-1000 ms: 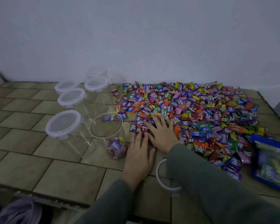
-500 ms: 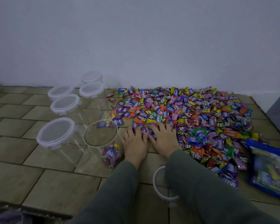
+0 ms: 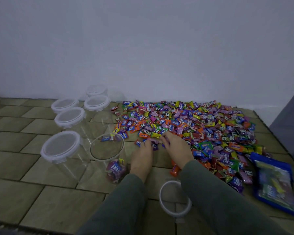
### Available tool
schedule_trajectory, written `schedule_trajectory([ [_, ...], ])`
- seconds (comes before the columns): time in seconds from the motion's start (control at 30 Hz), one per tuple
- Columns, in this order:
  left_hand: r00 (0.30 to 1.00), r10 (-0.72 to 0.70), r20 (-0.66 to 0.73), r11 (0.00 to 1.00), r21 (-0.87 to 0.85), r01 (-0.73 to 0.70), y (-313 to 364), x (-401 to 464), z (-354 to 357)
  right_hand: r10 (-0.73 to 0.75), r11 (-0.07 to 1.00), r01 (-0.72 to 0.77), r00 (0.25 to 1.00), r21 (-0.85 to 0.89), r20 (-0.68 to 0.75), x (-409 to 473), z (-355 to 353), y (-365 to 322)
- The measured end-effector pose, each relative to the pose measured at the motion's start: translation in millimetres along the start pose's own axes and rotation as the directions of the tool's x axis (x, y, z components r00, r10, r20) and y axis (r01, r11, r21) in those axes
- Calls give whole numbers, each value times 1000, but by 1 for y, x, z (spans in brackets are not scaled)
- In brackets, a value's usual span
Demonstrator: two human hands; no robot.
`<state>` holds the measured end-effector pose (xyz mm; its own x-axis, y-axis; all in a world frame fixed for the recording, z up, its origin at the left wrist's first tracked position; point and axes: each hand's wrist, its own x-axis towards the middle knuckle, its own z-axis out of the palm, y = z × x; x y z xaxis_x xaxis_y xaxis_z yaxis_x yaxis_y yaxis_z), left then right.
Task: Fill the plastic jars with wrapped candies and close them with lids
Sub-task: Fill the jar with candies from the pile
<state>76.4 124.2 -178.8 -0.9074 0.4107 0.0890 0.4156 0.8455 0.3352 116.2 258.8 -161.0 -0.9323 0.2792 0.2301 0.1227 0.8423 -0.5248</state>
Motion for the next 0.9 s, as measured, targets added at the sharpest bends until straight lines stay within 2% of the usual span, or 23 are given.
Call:
schedule_trajectory([
  [0.07, 1000, -23, 18, 998, -61, 24, 4, -2, -6, 67, 984, -56, 996, 169, -58, -3, -6, -7],
  [0.2, 996, -55, -70, 977, -210, 39, 18, -4, -20, 222, 869, -128, 964, 478, -146, -5, -18, -21],
  [0.37, 966, -9, -258, 944, -321, -76, 37, -1, -57, 390, 697, -112, 888, 708, -243, -1, -36, -44],
  [0.5, 908, 32, -418, 913, -358, -198, 48, -6, -91, 478, 485, -79, 858, 871, -188, 5, -48, -63],
  [0.63, 853, 13, -522, 870, -415, -268, 50, -11, -127, 517, 280, -16, 845, 960, -137, 8, -65, -88],
  [0.77, 812, 8, -583, 831, -448, -330, 34, -18, -158, 502, 166, 24, 858, 986, -106, 7, -73, -120],
  [0.9, 789, -9, -614, 811, -466, -354, 9, -25, -175, 470, 4, 3, 883, 1000, -4, 7, -73, -152],
])
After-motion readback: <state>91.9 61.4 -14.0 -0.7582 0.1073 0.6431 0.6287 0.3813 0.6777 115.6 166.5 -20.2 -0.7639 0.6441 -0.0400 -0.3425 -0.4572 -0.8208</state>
